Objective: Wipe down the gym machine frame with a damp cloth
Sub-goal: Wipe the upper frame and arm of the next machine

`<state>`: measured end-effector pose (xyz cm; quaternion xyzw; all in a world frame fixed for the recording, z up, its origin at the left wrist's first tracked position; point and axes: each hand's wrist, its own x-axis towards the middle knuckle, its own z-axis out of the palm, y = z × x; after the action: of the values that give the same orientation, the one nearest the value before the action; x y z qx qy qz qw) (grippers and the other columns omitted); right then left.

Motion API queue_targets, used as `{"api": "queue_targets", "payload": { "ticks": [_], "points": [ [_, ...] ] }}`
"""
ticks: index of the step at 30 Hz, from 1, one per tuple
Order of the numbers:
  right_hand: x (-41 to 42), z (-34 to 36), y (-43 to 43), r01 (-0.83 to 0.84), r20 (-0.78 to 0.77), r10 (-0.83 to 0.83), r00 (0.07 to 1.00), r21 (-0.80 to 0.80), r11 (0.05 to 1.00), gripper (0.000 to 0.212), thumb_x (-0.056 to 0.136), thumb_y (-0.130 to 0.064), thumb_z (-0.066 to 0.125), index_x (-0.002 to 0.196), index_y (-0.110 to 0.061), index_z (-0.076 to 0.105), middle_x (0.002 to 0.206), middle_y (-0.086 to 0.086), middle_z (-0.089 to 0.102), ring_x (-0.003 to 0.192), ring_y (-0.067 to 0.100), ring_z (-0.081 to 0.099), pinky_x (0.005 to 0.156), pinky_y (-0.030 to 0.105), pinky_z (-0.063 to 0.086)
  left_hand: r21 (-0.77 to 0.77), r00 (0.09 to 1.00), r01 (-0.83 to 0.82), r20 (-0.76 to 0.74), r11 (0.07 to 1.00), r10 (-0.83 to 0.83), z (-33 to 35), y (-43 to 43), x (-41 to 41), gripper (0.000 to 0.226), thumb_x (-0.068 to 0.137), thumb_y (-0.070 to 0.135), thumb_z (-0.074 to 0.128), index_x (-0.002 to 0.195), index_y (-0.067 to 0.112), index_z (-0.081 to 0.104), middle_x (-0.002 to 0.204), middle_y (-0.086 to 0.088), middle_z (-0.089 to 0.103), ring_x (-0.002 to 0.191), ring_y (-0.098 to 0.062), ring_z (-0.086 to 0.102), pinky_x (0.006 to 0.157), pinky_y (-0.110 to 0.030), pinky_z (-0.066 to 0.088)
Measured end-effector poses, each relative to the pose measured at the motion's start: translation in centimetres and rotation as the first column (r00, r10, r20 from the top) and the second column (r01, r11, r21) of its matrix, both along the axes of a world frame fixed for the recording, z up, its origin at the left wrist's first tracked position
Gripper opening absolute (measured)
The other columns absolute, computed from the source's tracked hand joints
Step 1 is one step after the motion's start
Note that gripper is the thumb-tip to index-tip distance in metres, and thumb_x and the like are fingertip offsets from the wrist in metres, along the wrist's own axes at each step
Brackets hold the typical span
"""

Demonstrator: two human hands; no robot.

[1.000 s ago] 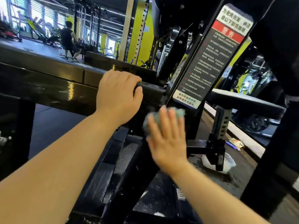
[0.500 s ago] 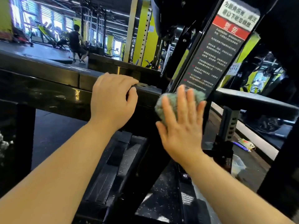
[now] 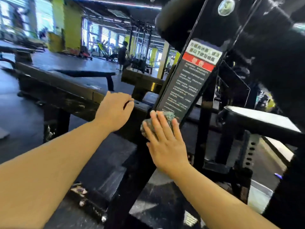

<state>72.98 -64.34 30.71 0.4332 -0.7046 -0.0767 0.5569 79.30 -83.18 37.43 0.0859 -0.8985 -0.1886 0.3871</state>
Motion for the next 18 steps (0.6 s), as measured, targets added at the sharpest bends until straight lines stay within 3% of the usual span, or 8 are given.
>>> {"api": "queue_targets", "payload": {
  "ticks": [3, 5, 7, 10, 13, 15, 16, 18],
  "points": [
    [0.4, -6.3, 0.3, 0.039, 0.046, -0.061, 0.997, 0.388, 0.921, 0.061, 0.088, -0.033, 0.054, 0.145, -0.017, 0.037, 0.155, 0.01, 0.015, 0.146, 0.024, 0.012, 0.117, 0.047, -0.015, -0.009, 1.0, -0.004, 0.027, 1.0, 0.004, -0.7, 0.7, 0.5, 0.036, 0.098, 0.025, 0.043, 0.131, 0.012, 0.051, 0.137, -0.011, 0.049, 0.132, -0.031, 0.036, 0.116, -0.044, 0.007],
    [0.5, -7.8, 0.7, 0.047, 0.012, -0.06, 0.998, 0.475, 0.879, 0.057, 0.087, -0.025, 0.043, 0.143, -0.017, 0.043, 0.154, 0.01, 0.016, 0.145, 0.022, 0.012, 0.117, 0.046, -0.016, -0.057, 0.999, 0.04, -0.003, 0.998, -0.04, -3.0, 0.7, 1.0, 0.048, 0.098, 0.025, 0.043, 0.143, 0.01, 0.034, 0.151, -0.011, 0.03, 0.143, -0.031, 0.014, 0.117, -0.042, 0.006],
    [0.7, -6.7, 0.8, 0.042, -0.025, -0.035, 0.999, 0.365, 0.93, 0.058, 0.085, -0.024, 0.036, 0.142, -0.018, 0.045, 0.155, 0.008, 0.018, 0.147, 0.024, 0.009, 0.118, 0.046, -0.012, -0.083, 0.995, 0.061, -0.079, 0.995, -0.067, -7.2, 0.9, 2.1, 0.056, 0.096, 0.027, 0.039, 0.147, 0.007, 0.025, 0.154, -0.013, 0.02, 0.144, -0.03, 0.01, 0.116, -0.038, 0.009],
    [0.8, -3.6, -0.3, 0.119, -0.017, -0.121, 0.993, -0.095, 0.988, 0.054, 0.091, -0.021, 0.049, 0.143, -0.014, 0.04, 0.153, 0.017, 0.024, 0.148, 0.032, -0.004, 0.119, 0.047, -0.007, 0.13, 0.978, 0.165, -0.149, 0.978, -0.146, -13.7, 1.5, 3.9, 0.049, 0.092, 0.024, 0.037, 0.138, 0.009, 0.042, 0.143, -0.008, 0.039, 0.134, -0.019, 0.029, 0.109, -0.028, 0.022],
    [1.0, -3.5, -3.3, 0.157, 0.049, -0.149, 0.988, -0.351, 0.923, 0.051, 0.099, -0.024, 0.045, 0.143, -0.005, 0.031, 0.149, 0.026, 0.019, 0.147, 0.035, -0.006, 0.119, 0.045, -0.007, 0.609, 0.933, 0.305, -0.038, 0.733, -0.357, -18.8, 1.5, 3.7, 0.042, 0.098, 0.014, 0.041, 0.139, 0.022, 0.04, 0.14, 0.01, 0.037, 0.129, -0.005, 0.033, 0.106, -0.02, 0.024],
    [1.1, -5.9, -5.3, 0.164, 0.089, -0.139, 0.986, -0.443, 0.881, 0.051, 0.103, -0.03, 0.036, 0.147, -0.006, 0.023, 0.154, 0.021, 0.01, 0.147, 0.028, -0.009, 0.119, 0.046, -0.003, 0.843, 0.846, 0.323, -0.054, 0.429, -0.531, -22.0, 0.9, 2.1, 0.047, 0.098, 0.019, 0.04, 0.143, 0.029, 0.033, 0.146, 0.015, 0.03, 0.134, -0.004, 0.028, 0.113, -0.028, 0.022],
    [1.1, -7.6, -6.3, 0.174, 0.092, -0.148, 0.985, -0.479, 0.86, 0.051, 0.104, -0.033, 0.032, 0.148, -0.009, 0.021, 0.159, 0.015, 0.002, 0.147, 0.024, -0.011, 0.119, 0.046, -0.002, 0.893, 0.802, 0.317, -0.072, 0.32, -0.593, -23.3, 0.5, 1.4, 0.05, 0.096, 0.024, 0.041, 0.145, 0.03, 0.031, 0.149, 0.014, 0.028, 0.137, -0.006, 0.026, 0.116, -0.035, 0.021],
    [1.2, -12.1, -8.4, 0.225, 0.133, -0.182, 0.974, -0.517, 0.826, 0.053, 0.105, -0.035, 0.027, 0.152, -0.017, 0.014, 0.161, 0.003, -0.014, 0.147, 0.023, -0.011, 0.119, 0.046, -0.003, 0.913, 0.73, 0.32, -0.069, 0.252, -0.679, -25.5, -0.2, 0.5, 0.053, 0.09, 0.028, 0.041, 0.143, 0.03, 0.036, 0.149, 0.012, 0.032, 0.138, -0.009, 0.029, 0.115, -0.04, 0.025]
  ]
}}
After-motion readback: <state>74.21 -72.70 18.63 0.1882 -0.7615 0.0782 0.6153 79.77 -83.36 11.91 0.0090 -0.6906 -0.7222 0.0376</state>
